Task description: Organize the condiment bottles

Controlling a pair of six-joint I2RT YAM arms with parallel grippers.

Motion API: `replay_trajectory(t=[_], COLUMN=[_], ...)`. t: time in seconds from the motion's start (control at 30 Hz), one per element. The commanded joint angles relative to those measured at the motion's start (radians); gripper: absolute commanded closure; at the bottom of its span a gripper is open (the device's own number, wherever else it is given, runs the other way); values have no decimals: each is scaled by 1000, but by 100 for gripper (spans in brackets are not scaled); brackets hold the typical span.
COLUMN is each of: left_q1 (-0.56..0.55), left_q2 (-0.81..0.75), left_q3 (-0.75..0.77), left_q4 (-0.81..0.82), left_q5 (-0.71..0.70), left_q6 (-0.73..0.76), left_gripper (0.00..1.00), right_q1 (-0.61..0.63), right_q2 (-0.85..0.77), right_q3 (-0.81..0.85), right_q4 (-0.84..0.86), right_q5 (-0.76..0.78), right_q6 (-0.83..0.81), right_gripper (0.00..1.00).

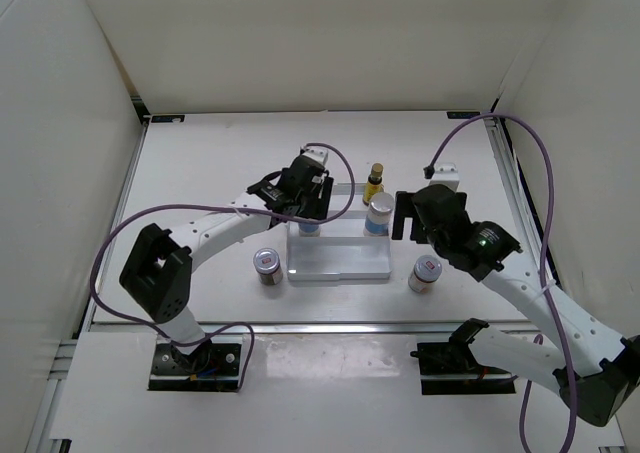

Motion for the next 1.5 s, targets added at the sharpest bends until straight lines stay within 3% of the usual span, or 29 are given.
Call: replay_trajectory(t=[0.0, 0.17, 0.43, 0.63, 0.97, 1.17, 1.3, 1.47], left_q1=[-6, -6, -15, -15, 22, 22, 22, 22], left_q2=[-6, -40, -302, -540, -836, -862, -844, -835], left_q3=[49, 81, 80, -54, -317, -327, -318, -318], left_q4=[0, -32, -52, -109, -209, -209, -209, -209], left_q5=[-42, -78, -130, -219, -380, -440, -440, -440], left_q6=[1, 1, 56, 67, 45, 33, 33, 33], left_gripper=[1, 0, 0, 0, 0, 0, 0, 0], right_q1=[4, 4, 4, -60, -60, -60, -51, -42], right_q2=[-2, 33, 89, 202, 366, 262, 144, 17], right_q3=[-1, -32, -110, -147, -175, -219, -219, -219], right_q4=[-57, -126, -170, -170, -170, -179, -207, -242], right_q5=[59, 72, 24, -47, -145, -136, -80, -27], right_q6=[27, 84, 219, 270, 446, 509, 523, 523], right_gripper=[0, 0, 0, 0, 0, 27, 55, 79])
